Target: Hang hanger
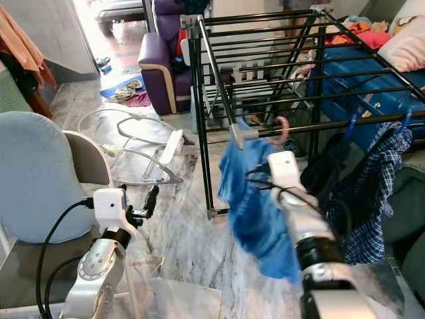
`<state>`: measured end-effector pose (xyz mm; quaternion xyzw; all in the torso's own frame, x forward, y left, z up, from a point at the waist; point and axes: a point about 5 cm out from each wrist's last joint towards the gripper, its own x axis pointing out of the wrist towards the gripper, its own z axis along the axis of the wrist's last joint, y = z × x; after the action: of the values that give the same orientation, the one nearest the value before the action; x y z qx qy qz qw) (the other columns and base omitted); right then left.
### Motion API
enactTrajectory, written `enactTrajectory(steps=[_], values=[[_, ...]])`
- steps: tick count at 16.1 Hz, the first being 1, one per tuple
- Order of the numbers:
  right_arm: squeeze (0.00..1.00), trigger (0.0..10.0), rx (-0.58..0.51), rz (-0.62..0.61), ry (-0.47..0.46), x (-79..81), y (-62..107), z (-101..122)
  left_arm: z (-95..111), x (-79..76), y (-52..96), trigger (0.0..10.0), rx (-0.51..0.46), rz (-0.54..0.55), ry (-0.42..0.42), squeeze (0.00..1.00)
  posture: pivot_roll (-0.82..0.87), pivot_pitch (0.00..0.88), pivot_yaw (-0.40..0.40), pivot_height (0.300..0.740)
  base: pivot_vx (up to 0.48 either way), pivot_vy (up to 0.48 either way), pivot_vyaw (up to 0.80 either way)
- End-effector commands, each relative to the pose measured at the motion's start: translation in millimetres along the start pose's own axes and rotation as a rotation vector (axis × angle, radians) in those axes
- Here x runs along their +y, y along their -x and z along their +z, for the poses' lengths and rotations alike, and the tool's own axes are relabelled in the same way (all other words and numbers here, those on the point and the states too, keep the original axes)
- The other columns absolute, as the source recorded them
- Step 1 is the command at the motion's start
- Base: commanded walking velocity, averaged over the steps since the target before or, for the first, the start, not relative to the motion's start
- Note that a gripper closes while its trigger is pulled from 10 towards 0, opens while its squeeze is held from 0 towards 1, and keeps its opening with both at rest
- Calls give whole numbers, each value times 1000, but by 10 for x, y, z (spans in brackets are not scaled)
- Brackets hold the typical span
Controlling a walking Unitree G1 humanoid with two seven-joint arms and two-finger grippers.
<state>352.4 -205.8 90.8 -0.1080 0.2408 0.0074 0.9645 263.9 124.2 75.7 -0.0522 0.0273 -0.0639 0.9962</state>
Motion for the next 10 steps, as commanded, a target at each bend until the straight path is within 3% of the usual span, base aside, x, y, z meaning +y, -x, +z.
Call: enactTrajectory(steps=[1, 4, 10], values=[[0, 10000, -38, 13, -34, -27, -23, 142, 40, -29, -21, 10000, -3, -19, 8, 0, -123, 11, 43, 740, 0, 0, 0], [0, 10000, -2, 27, -35, -76, -60, 72, 25, -42, -15, 10000, 7, -22, 6, 0, -121, 15, 40, 740, 0, 0, 0], [0, 10000, 38, 90, -13, 31, -87, -50, 8, -30, 24, 10000, 17, -17, 3, 0, -109, 20, 36, 740, 0, 0, 0]])
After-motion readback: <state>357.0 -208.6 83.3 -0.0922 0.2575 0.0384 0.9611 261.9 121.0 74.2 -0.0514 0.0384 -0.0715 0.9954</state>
